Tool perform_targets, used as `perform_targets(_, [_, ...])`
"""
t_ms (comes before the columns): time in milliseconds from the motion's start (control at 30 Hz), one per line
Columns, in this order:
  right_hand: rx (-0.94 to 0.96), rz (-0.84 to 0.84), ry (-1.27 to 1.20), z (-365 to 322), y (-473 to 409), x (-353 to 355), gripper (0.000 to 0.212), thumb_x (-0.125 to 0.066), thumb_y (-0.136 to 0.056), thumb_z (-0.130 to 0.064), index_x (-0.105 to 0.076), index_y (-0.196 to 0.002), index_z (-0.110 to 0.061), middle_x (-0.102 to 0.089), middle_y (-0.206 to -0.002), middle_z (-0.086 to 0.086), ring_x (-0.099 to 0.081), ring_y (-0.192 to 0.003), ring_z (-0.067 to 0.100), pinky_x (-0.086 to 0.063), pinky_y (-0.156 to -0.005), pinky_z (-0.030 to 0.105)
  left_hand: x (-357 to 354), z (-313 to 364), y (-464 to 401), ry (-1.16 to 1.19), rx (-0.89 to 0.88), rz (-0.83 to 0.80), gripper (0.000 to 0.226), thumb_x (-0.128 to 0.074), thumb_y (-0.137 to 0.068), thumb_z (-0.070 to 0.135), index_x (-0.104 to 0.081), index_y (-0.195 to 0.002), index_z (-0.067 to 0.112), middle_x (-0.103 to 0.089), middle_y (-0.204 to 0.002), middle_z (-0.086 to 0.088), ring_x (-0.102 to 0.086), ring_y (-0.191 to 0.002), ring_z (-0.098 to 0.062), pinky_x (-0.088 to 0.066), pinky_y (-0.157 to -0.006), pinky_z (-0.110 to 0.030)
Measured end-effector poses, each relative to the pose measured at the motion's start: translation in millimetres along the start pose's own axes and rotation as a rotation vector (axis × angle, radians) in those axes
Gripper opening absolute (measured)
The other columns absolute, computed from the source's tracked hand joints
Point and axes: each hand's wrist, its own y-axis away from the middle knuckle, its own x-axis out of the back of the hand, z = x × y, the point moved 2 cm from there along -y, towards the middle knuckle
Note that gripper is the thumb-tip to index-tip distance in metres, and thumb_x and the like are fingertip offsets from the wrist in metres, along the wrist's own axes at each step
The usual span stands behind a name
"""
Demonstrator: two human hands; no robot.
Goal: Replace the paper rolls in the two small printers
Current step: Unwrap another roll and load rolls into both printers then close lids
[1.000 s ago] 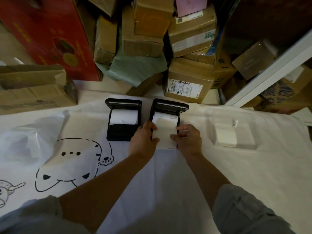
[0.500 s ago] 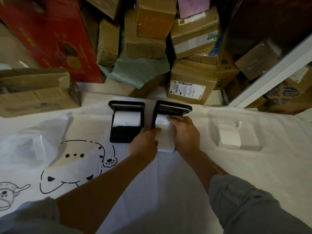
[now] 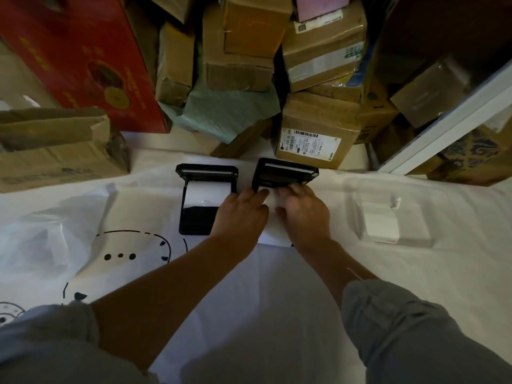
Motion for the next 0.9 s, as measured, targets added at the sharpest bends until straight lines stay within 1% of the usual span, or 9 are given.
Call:
perform_targets(100, [0.020, -0.011, 0.021, -1, -2, 0, 0.031, -0.083, -0.064, -0.015, -0.072, -0.092, -0.012, -0.068, -0.089, 0.008, -0.066, -0.081, 0.027, -0.052, -0.060, 0.030, 2, -2, -2, -0.062, -0.037, -0.040, 0.040, -0.050, -0.089, 0.005, -0.052, -0.128, 0.016, -0.027, -0.154, -0.004, -0.028, -0.138, -0.024, -0.031, -0.108, -0.037])
perform_targets(200, [0.010, -0.011, 0.014, 0, -4, 0, 0.031, -0.085, -0.060, -0.013, -0.072, -0.088, -0.010, -0.069, -0.085, 0.010, -0.067, -0.074, 0.028, -0.053, -0.058, 0.029, 6, -3, -12, -0.018, -0.002, -0.032, 0.038, -0.053, -0.088, 0.005, -0.055, -0.124, 0.017, -0.052, -0.134, -0.004, -0.046, -0.124, -0.023, -0.039, -0.100, -0.035])
perform_targets(300, [0.048, 0.079, -0.003, 0, -3, 3, 0.034, -0.085, -0.053, -0.003, -0.071, -0.084, -0.007, -0.068, -0.077, 0.012, -0.066, -0.064, 0.029, -0.052, -0.053, 0.029, 11, -6, -26, -0.020, 0.005, 0.085, 0.037, -0.082, -0.061, 0.012, -0.070, -0.096, 0.020, -0.070, -0.091, 0.000, -0.066, -0.085, -0.018, -0.054, -0.066, -0.030])
perform_targets(367, [0.028, 0.127, -0.024, 7, -1, 7, 0.028, -0.079, -0.062, -0.004, -0.070, -0.088, -0.009, -0.068, -0.082, 0.012, -0.066, -0.071, 0.030, -0.051, -0.057, 0.031, 5, -9, -35, -0.086, 0.025, 0.090, 0.038, -0.089, -0.044, 0.018, -0.073, -0.078, 0.025, -0.070, -0.075, 0.006, -0.066, -0.071, -0.015, -0.051, -0.053, -0.025])
perform_targets(467, [-0.270, 0.091, -0.208, 21, 8, 16, 0.014, -0.065, -0.085, -0.019, -0.070, -0.098, -0.016, -0.067, -0.094, 0.007, -0.063, -0.087, 0.027, -0.050, -0.071, 0.034, 1, -8, -40, -0.126, 0.008, 0.112, 0.035, -0.083, -0.059, 0.018, -0.072, -0.092, 0.024, -0.070, -0.091, 0.003, -0.064, -0.088, -0.020, -0.051, -0.064, -0.031])
perform_targets(533, [-0.484, 0.007, -0.327, 29, 13, 13, 0.017, -0.057, -0.092, -0.027, -0.070, -0.102, -0.021, -0.068, -0.102, 0.003, -0.063, -0.093, 0.022, -0.049, -0.076, 0.031, -5, -8, -42, -0.149, 0.020, 0.122, 0.036, -0.071, -0.076, 0.012, -0.064, -0.111, 0.019, -0.063, -0.110, -0.003, -0.056, -0.104, -0.025, -0.048, -0.077, -0.034])
perform_targets(567, [-0.544, -0.036, -0.374, 30, 15, 11, 0.017, -0.057, -0.092, -0.027, -0.070, -0.103, -0.023, -0.069, -0.104, 0.001, -0.063, -0.094, 0.021, -0.048, -0.076, 0.029, -5, -8, -41, -0.143, 0.025, 0.139, 0.036, -0.070, -0.076, 0.011, -0.063, -0.111, 0.017, -0.061, -0.111, -0.005, -0.056, -0.104, -0.026, -0.048, -0.077, -0.034])
perform_targets(700, [-0.683, -0.096, -0.545, 30, 15, 3, 0.016, -0.064, -0.088, -0.025, -0.069, -0.104, -0.023, -0.068, -0.107, 0.000, -0.062, -0.098, 0.020, -0.048, -0.083, 0.030, -1, -9, -43, -0.084, 0.036, 0.154, 0.037, -0.089, -0.043, 0.012, -0.073, -0.076, 0.016, -0.066, -0.076, -0.004, -0.064, -0.070, -0.024, -0.049, -0.050, -0.028])
perform_targets(900, [-0.863, -0.052, -0.844, 30, 14, 1, 0.021, -0.066, -0.085, -0.011, -0.072, -0.105, -0.017, -0.069, -0.109, 0.005, -0.062, -0.102, 0.023, -0.047, -0.088, 0.026, -10, -13, -47, -0.033, 0.025, 0.205, 0.035, -0.091, -0.041, 0.012, -0.073, -0.071, 0.014, -0.067, -0.067, -0.004, -0.064, -0.062, -0.024, -0.048, -0.045, -0.026])
